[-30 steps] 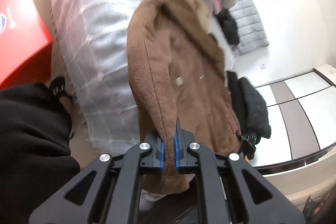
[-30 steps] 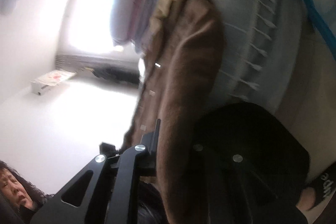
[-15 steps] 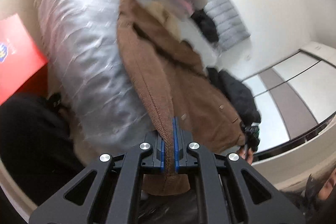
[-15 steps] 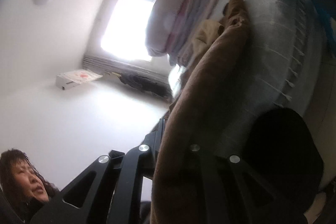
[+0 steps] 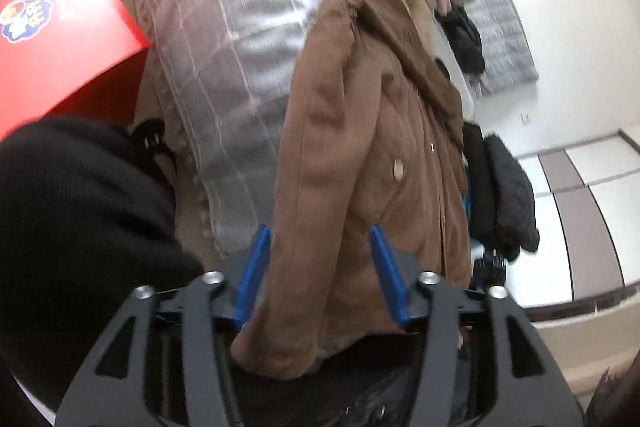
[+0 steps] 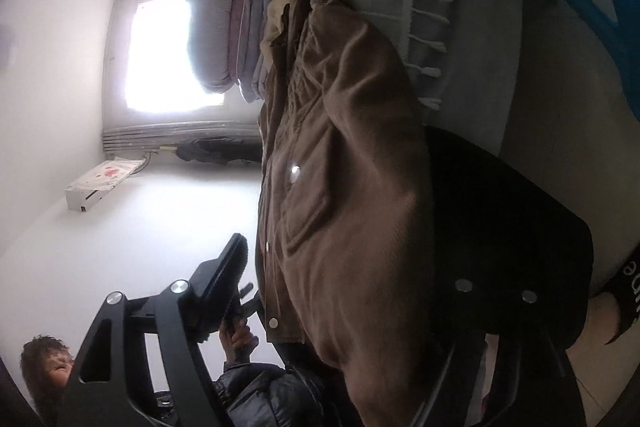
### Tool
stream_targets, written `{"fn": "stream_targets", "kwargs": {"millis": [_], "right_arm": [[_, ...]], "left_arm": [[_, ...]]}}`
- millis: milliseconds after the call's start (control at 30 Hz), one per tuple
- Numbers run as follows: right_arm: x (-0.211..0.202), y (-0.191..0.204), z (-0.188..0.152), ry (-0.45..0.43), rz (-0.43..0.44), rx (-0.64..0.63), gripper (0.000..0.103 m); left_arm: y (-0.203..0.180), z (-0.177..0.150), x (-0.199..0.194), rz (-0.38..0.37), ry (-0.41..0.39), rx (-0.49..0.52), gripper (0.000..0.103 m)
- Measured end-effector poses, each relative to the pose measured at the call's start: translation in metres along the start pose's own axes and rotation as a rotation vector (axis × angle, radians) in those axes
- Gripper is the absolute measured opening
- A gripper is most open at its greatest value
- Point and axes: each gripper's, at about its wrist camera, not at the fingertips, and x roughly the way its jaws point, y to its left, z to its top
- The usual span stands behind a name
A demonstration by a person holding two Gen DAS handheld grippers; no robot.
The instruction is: Fold large clothes
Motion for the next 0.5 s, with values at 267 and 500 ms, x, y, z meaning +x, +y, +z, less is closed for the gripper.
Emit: {"fn": "stream_targets", "kwargs": {"millis": [267, 500], "right_arm": [[0.011, 0.001, -0.006, 0.041, 0.015, -0.012, 0.074], [0.011, 0.005, -0.011, 0.055, 0.022, -0.018, 0.074]], "left_arm": [[-0.008, 0.018, 0.038, 0.088, 0.010, 0.011, 0.062], [0.023, 0.034, 0.079, 0.021, 0.137, -0.101, 0.065]]}}
